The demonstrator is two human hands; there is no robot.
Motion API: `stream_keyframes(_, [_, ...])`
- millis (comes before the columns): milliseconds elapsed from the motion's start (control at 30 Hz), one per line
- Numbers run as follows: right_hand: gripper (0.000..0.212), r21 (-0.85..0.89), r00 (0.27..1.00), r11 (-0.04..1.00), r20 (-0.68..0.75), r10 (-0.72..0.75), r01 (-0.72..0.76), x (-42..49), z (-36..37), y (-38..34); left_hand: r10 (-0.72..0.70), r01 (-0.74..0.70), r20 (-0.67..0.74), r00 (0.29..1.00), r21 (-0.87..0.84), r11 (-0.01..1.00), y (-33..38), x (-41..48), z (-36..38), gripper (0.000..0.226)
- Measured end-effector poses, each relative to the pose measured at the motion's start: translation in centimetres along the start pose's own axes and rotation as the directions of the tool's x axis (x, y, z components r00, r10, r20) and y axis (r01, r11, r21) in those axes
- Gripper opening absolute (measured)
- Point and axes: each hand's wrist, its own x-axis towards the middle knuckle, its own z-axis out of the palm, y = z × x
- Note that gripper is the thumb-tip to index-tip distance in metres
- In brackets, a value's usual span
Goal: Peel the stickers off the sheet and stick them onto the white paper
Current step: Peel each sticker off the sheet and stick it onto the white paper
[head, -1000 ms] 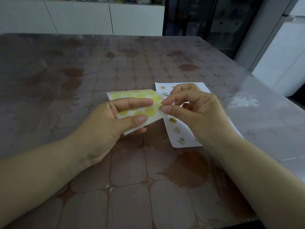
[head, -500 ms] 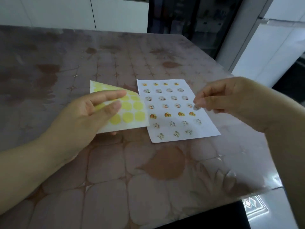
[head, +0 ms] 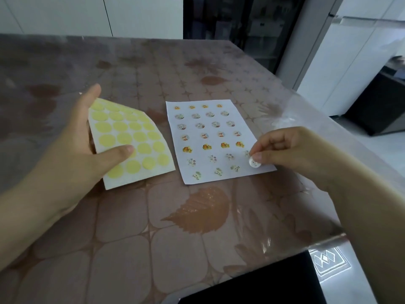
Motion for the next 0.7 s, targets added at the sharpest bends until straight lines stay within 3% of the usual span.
stream_keyframes(133, [0.012, -0.041, 0.999, 0.999, 0.037, 0.009, -0.008, 0.0, 0.0, 0.0, 0.002, -0.006, 0.040, 0.999, 0.094, 0.996, 0.0, -0.1, -0.2, 0.105])
stream_keyframes(367, [0.019, -0.142, 1.000, 0.990, 0.024, -0.007, 0.010, 0.4, 0.2, 0.1, -0.038, 0.024, 0.076, 0.996, 0.172, 0.985, 0.2, 0.0, -0.6, 0.101])
stream_keyframes(533, [0.029, -0.251, 1.000, 0.968, -0.029, -0.005, -0.002, 0.7, 0.0, 0.2, 0.043, -0.050, 0.024, 0.999, 0.420, 0.906, 0.3, 0.1, -0.8, 0.121])
stream_keyframes(700, [0.033, -0.301, 0.996, 0.954, -0.088, -0.017, -0.011, 1.0, -0.4, 0.4, 0.111, -0.154, 0.121, 0.986, 0.447, 0.881, 0.5, -0.1, -0.4, 0.103])
